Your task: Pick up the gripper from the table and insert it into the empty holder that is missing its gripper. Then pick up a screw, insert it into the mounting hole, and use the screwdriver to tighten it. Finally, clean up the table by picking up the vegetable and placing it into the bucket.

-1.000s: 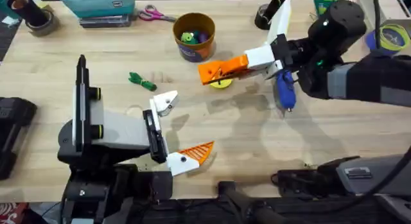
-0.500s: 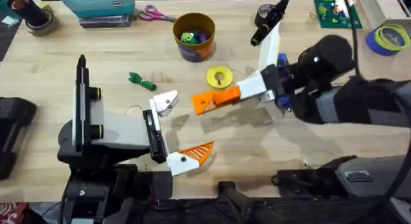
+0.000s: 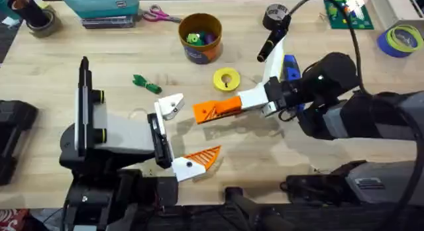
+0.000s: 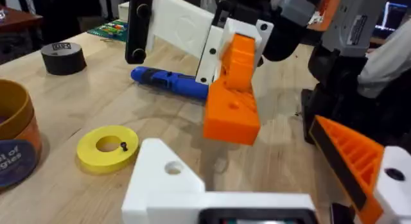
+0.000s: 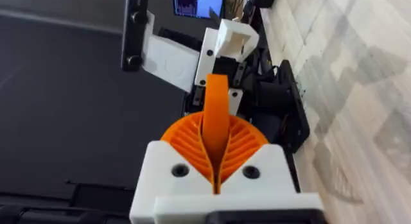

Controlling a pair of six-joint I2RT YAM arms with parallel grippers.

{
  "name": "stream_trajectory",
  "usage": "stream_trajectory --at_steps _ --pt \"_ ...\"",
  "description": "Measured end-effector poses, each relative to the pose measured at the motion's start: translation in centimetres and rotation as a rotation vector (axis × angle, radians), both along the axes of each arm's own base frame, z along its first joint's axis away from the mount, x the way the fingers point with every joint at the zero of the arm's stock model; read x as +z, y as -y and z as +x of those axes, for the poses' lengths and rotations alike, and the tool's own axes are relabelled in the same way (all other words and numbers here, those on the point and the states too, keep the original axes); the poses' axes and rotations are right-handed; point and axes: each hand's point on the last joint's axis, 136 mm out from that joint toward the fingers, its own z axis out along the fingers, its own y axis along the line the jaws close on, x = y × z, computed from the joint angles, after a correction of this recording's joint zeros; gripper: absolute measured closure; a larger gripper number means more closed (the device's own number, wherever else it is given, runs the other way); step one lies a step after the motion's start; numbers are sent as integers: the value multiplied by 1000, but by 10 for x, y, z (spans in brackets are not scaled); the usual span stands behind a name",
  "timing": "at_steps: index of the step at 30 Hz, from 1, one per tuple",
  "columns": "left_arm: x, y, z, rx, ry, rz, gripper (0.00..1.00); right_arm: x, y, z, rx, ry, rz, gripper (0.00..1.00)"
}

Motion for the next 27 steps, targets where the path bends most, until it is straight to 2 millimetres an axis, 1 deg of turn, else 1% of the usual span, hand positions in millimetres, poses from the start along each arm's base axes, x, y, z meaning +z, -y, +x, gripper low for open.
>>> stream_trajectory --at_steps 10,16,27 --pt "0 0 0 0 0 0 15 1 -2 2 -14 -12 1 993" --pt "0 0 0 0 0 0 15 1 -13 -4 -9 -24 4 993" --pt "0 0 0 0 0 0 15 3 -25 -7 -33 -29 14 993"
